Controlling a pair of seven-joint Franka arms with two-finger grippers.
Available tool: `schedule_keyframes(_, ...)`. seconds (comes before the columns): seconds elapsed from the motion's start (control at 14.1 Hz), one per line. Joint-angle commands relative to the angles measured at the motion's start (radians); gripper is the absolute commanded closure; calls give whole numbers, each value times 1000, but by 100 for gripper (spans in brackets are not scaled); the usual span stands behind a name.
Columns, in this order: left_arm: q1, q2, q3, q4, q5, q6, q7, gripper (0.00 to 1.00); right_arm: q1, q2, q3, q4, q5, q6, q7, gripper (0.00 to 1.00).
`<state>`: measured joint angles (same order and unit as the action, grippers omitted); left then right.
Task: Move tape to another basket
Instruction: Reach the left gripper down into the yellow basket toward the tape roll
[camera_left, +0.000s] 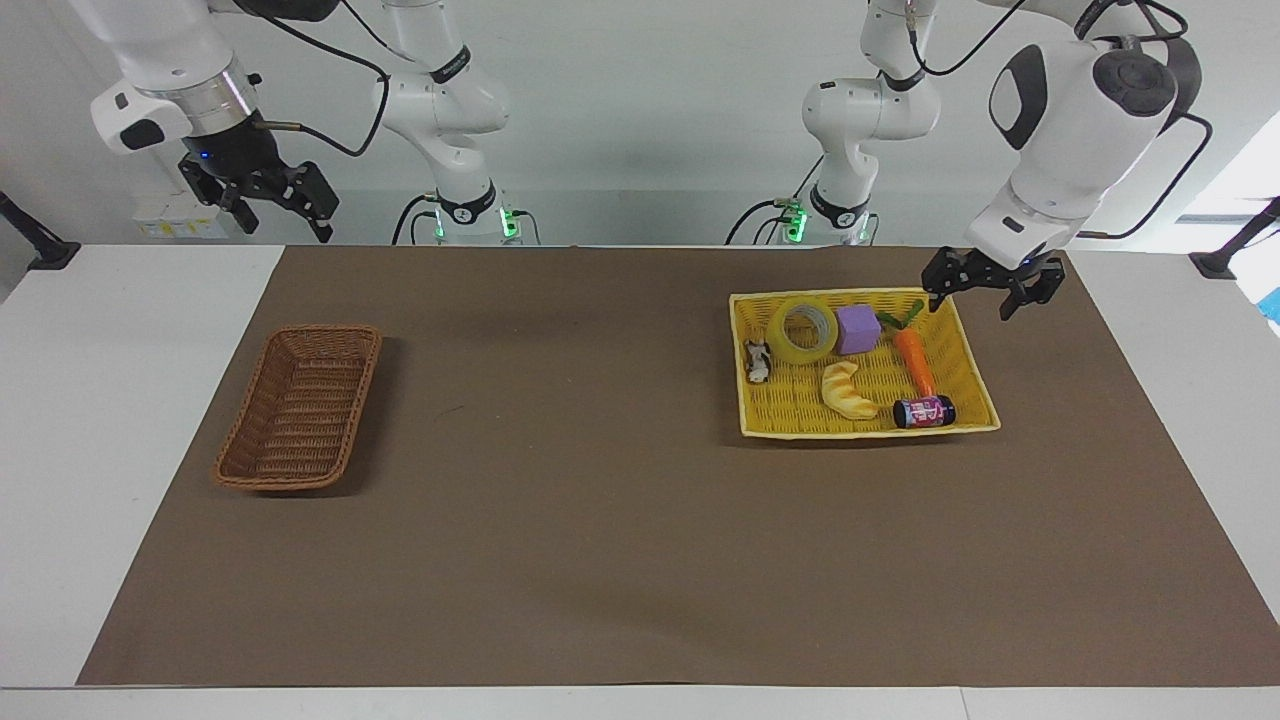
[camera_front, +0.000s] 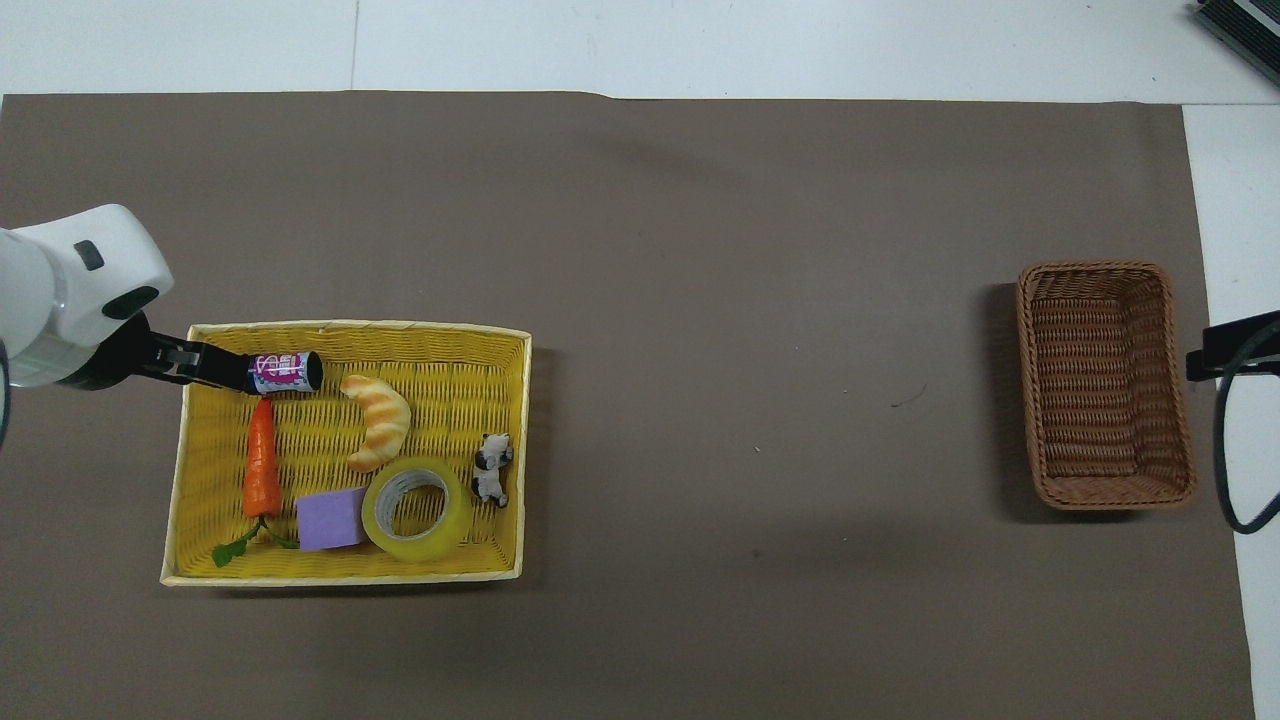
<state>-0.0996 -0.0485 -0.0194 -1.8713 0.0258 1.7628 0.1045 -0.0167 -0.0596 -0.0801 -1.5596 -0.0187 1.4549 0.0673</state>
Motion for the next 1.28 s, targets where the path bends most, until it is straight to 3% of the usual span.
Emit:
schedule_keyframes(0.0, -37, -25, 13, -106, 0, 79, -63, 0, -8, -26, 2, -30, -4, 4, -27, 0)
schedule_keyframes(0.5, -77, -30, 12, -167, -18, 113, -100, 0, -8, -28, 2, -31, -4, 5, -27, 0)
schedule_keyframes(0.93, -182, 90, 12, -253, -33, 277, -210, 0, -8, -28, 2, -31, -3, 4, -26, 0)
schedule_keyframes(1.21, -210, 73, 12, -333, -35, 299, -212, 4, -8, -28, 2, -31, -3, 4, -26, 0)
